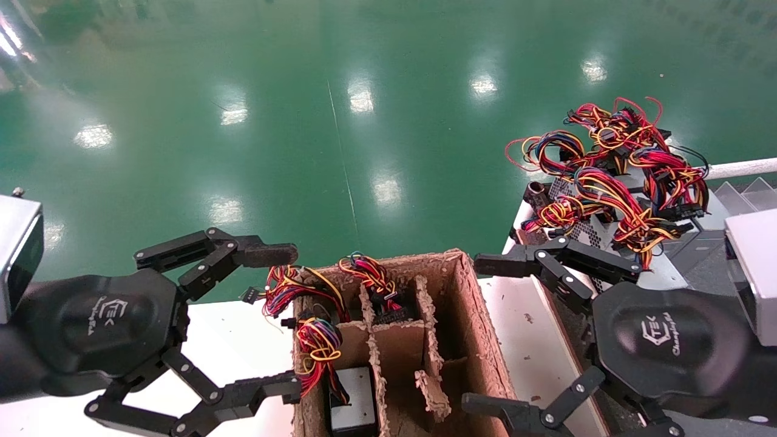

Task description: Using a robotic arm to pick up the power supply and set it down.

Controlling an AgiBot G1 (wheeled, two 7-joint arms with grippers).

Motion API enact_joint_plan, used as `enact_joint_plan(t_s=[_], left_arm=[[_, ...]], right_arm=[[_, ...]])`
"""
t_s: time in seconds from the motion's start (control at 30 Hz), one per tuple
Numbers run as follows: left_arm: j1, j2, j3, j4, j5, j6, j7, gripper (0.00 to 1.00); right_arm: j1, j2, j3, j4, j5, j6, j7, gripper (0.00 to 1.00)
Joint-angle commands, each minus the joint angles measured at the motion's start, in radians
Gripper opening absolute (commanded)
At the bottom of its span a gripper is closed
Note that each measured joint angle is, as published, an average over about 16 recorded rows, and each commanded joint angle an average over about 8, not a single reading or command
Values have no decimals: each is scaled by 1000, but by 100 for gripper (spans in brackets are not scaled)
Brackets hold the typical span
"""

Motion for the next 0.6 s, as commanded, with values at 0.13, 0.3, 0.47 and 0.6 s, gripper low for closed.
enact_joint_plan(t_s=[0.13, 0.3, 0.47, 0.6], left_arm=[[0, 0, 0, 0, 0, 0, 0, 100], [0, 0, 0, 0, 0, 0, 0, 100], [0, 0, 0, 0, 0, 0, 0, 100], [0, 0, 0, 0, 0, 0, 0, 100]], right_arm=[[0, 0, 0, -1, 0, 0, 0, 100], [1, 1, 1, -1, -1, 1, -1, 100], [1, 1, 1, -2, -1, 1, -1, 100], [1, 1, 1, -2, -1, 1, -1, 100]])
